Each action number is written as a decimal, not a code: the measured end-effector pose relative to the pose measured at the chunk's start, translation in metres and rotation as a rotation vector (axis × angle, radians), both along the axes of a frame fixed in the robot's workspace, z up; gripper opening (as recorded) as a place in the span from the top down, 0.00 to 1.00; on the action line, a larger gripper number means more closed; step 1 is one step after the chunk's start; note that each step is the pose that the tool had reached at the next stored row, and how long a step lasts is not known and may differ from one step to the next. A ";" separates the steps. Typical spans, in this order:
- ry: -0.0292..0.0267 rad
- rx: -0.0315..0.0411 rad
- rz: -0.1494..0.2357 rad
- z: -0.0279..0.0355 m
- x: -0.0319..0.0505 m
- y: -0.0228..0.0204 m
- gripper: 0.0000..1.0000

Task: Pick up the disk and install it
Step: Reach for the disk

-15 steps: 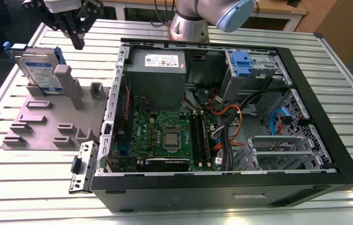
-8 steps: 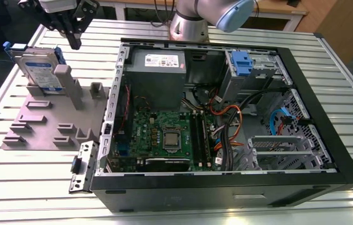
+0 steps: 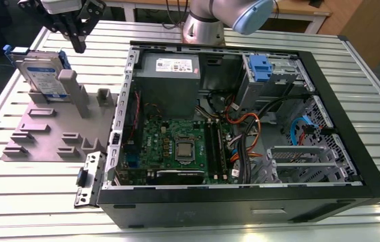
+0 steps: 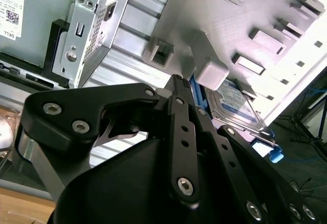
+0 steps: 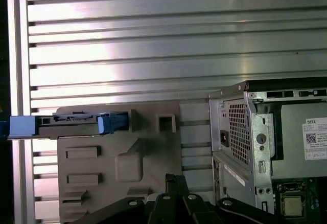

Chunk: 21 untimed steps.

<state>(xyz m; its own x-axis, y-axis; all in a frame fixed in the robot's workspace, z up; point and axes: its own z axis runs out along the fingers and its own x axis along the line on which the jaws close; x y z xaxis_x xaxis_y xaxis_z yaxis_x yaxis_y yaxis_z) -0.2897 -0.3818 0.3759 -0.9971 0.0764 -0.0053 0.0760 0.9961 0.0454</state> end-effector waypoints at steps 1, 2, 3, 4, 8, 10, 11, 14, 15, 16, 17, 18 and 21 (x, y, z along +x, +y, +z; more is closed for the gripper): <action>0.0001 0.0000 0.000 0.0000 0.0000 0.0001 0.89; 0.0001 0.0000 0.000 -0.0001 0.0001 0.0011 0.89; 0.0000 0.0000 0.000 -0.0002 -0.0003 0.0023 0.89; 0.0000 0.0000 0.000 -0.0005 -0.0010 0.0032 0.89; 0.0001 0.0001 0.005 -0.0015 -0.0066 0.0046 0.89; 0.0001 0.0001 0.023 -0.0024 -0.0073 0.0046 0.89; 0.0003 0.0000 0.031 -0.0028 -0.0077 0.0046 0.89; 0.0009 -0.0001 0.040 -0.0035 -0.0105 0.0052 0.89; 0.0009 0.0000 0.041 -0.0038 -0.0120 0.0057 0.89; 0.0011 0.0001 0.041 -0.0040 -0.0139 0.0064 0.89; 0.0013 0.0000 0.041 -0.0042 -0.0155 0.0072 0.89; 0.0013 0.0001 0.042 -0.0044 -0.0171 0.0081 0.89; 0.0020 0.0000 0.042 -0.0049 -0.0202 0.0112 0.89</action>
